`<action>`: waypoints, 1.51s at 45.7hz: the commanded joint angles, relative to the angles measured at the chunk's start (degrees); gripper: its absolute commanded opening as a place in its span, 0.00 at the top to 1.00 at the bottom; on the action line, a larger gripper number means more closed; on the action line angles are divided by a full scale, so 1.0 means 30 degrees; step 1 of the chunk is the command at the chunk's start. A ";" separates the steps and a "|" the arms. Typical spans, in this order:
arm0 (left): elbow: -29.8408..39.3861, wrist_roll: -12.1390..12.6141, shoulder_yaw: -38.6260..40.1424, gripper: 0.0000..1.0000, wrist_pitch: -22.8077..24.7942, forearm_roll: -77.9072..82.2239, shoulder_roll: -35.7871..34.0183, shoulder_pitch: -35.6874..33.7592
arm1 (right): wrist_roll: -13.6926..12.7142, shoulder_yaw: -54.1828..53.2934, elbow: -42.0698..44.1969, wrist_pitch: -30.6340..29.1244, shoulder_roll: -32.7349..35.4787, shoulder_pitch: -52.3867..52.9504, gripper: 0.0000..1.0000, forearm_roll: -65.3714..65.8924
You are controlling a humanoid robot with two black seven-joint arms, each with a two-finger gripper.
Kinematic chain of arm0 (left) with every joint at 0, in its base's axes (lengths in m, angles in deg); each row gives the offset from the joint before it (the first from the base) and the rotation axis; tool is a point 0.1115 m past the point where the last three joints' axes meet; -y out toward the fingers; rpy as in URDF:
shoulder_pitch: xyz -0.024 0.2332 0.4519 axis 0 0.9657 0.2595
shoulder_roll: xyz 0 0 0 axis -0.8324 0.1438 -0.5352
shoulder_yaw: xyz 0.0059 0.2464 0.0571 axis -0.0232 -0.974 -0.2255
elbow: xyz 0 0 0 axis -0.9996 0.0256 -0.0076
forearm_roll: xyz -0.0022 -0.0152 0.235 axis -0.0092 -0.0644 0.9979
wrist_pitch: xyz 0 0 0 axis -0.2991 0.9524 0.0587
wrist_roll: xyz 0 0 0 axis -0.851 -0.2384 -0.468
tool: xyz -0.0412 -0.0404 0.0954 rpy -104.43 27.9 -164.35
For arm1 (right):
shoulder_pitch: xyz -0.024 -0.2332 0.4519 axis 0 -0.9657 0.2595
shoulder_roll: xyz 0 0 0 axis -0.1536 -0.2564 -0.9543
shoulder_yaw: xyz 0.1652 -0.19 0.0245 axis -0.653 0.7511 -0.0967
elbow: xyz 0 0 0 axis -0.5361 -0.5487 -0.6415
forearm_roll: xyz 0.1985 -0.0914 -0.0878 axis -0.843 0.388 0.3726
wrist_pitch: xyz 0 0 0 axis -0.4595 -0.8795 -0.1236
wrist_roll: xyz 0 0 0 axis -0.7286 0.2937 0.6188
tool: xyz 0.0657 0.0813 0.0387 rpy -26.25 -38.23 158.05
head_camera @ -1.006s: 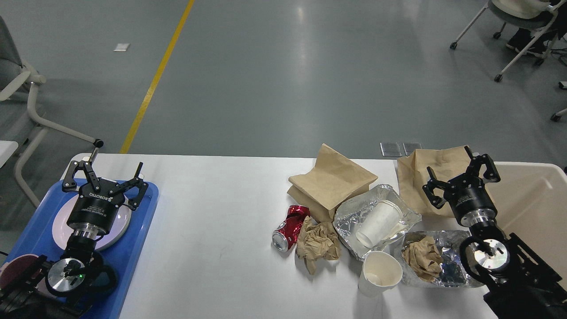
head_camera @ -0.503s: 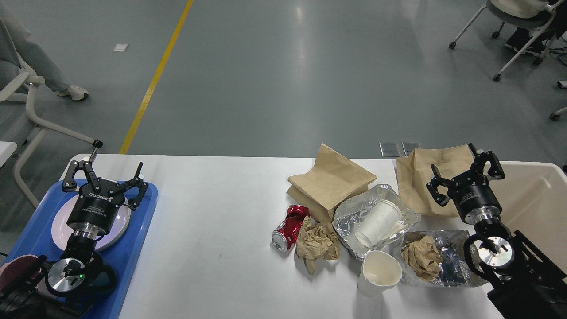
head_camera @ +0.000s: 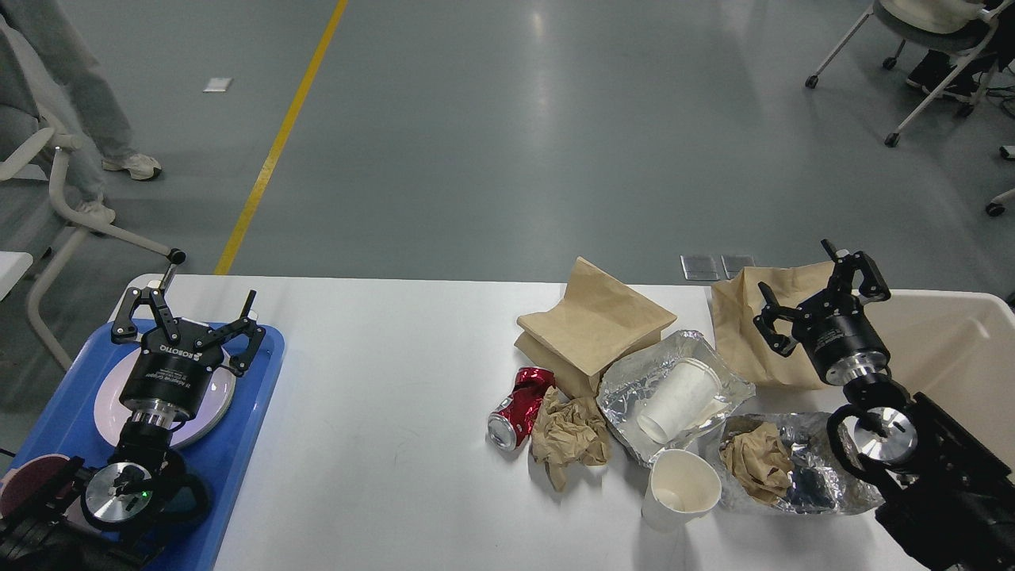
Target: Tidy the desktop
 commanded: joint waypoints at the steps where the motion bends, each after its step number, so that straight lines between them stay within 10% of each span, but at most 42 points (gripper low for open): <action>1: 0.0027 0.0001 0.0006 0.04 -0.0001 0.0000 0.0000 0.0000 | 0.0033 0.0188 -0.0028 0.0021 0.0510 0.0494 0.00 -0.0002; 11: -0.0002 0.0001 0.0006 0.04 -0.0001 0.0000 0.0000 0.0000 | 0.0062 0.5131 0.0147 -0.0213 0.3526 0.1957 0.00 -0.0031; 27: 0.0027 0.0001 0.0006 0.04 0.0029 0.0000 0.0000 0.0000 | 0.0150 2.5575 -0.0028 -0.0916 0.7395 1.1853 0.00 -0.0002; 39: 0.0027 0.0001 0.0006 0.04 0.0029 0.0000 0.0000 0.0000 | 0.0091 4.3156 -0.3129 -0.1441 0.3971 2.2255 0.00 -0.0090; 49: -0.0002 0.0001 0.0006 0.04 0.0029 0.0000 0.0000 0.0000 | -0.0172 4.7997 -0.6149 -0.6681 0.0954 2.7970 0.00 0.0144; 53: -0.0002 0.0001 0.0006 0.04 0.0029 0.0000 0.0000 0.0001 | -0.1340 4.9026 -0.8576 -0.8326 -0.0366 3.0428 0.00 0.0086; 61: -0.0002 0.0001 0.0006 0.04 -0.0001 0.0000 0.0000 0.0029 | -0.6614 4.8880 -1.5170 -0.8182 -0.0515 3.6231 0.00 -0.0119; 69: -0.0002 0.0001 0.0006 0.04 0.0028 0.0000 0.0000 0.0000 | -0.6823 4.8969 -1.8014 -0.8036 -0.0602 3.8462 0.00 -0.0996</action>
